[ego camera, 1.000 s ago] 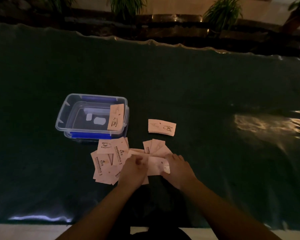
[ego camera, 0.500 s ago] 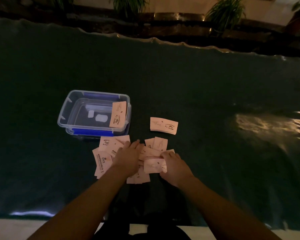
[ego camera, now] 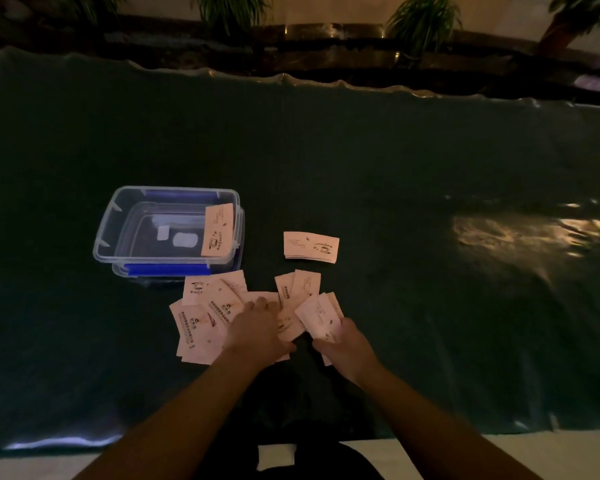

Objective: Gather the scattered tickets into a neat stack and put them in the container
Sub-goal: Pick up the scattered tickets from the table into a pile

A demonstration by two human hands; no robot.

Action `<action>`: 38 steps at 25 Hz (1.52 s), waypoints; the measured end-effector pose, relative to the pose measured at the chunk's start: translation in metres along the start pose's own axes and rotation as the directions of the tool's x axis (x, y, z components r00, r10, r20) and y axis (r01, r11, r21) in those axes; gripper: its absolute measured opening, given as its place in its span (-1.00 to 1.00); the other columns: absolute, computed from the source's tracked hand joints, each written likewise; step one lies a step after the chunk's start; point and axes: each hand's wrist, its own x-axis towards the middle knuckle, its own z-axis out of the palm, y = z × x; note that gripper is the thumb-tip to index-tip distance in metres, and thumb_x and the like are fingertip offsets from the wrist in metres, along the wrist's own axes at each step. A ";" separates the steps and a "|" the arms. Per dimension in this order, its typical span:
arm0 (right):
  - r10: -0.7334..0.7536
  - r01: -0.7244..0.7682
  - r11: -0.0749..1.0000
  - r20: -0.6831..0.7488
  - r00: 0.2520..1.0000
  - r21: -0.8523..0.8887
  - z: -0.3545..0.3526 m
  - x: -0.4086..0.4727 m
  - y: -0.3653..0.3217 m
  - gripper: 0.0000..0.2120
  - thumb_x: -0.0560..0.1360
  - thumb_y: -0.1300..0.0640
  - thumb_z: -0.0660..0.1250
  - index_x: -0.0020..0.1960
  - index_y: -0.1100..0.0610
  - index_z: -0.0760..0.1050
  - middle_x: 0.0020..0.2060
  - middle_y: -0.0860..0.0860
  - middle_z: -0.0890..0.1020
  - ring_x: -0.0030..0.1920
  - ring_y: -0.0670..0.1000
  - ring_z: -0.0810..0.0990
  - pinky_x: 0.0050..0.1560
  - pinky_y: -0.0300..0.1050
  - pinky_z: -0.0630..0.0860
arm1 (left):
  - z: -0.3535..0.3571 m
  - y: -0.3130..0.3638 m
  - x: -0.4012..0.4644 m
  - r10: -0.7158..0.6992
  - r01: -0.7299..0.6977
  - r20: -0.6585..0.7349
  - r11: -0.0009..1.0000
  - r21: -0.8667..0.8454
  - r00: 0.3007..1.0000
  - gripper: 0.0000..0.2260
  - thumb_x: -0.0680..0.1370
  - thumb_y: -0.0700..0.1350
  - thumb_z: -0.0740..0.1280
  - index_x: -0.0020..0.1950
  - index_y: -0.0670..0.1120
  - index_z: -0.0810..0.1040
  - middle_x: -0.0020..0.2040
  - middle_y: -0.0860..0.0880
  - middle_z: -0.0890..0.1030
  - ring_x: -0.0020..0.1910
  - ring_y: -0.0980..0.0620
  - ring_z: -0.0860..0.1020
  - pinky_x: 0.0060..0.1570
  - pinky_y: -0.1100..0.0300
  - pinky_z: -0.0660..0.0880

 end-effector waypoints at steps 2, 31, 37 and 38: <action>0.063 -0.069 0.979 0.038 0.997 0.191 0.004 -0.003 -0.003 -0.41 0.53 0.02 0.47 0.50 0.02 0.37 0.27 0.00 0.58 0.18 0.06 0.64 -0.03 0.00 0.65 | 0.008 0.013 -0.004 0.002 0.001 0.034 0.996 -0.092 0.999 -0.15 0.36 0.31 0.53 0.56 0.05 0.32 0.48 -0.02 0.46 0.41 -0.06 0.46 0.34 -0.05 0.46; 0.320 -0.249 0.675 0.029 0.947 0.695 -0.017 0.014 -0.014 -0.77 0.67 0.26 0.26 0.31 0.14 0.49 0.19 0.16 0.67 0.10 0.15 0.69 -0.09 0.05 0.69 | 0.012 0.065 0.013 0.084 -0.089 -0.034 0.980 -0.177 0.996 -0.44 0.56 0.04 0.35 0.55 0.03 0.36 0.53 -0.05 0.37 0.55 -0.15 0.24 0.50 -0.26 0.21; 0.257 -0.174 0.832 -0.088 0.962 0.527 -0.015 0.030 -0.025 -0.78 0.62 0.15 0.33 0.26 0.09 0.47 0.02 0.07 0.67 -0.03 0.05 0.69 -0.02 0.05 0.71 | 0.016 0.060 0.009 0.055 -0.050 0.005 0.931 -0.360 0.998 -0.45 0.56 0.05 0.33 0.56 0.01 0.38 0.47 -0.03 0.45 0.45 -0.08 0.38 0.41 -0.09 0.37; 0.234 -0.150 0.855 -0.112 0.966 0.497 -0.016 0.032 -0.027 -0.79 0.62 0.14 0.33 0.24 0.06 0.46 -0.01 0.03 0.65 -0.08 0.01 0.67 -0.05 0.02 0.69 | 0.016 0.058 0.009 0.047 -0.045 -0.005 0.916 -0.398 0.999 -0.49 0.55 0.03 0.35 0.51 0.01 0.43 0.43 -0.03 0.48 0.39 -0.04 0.43 0.39 -0.04 0.42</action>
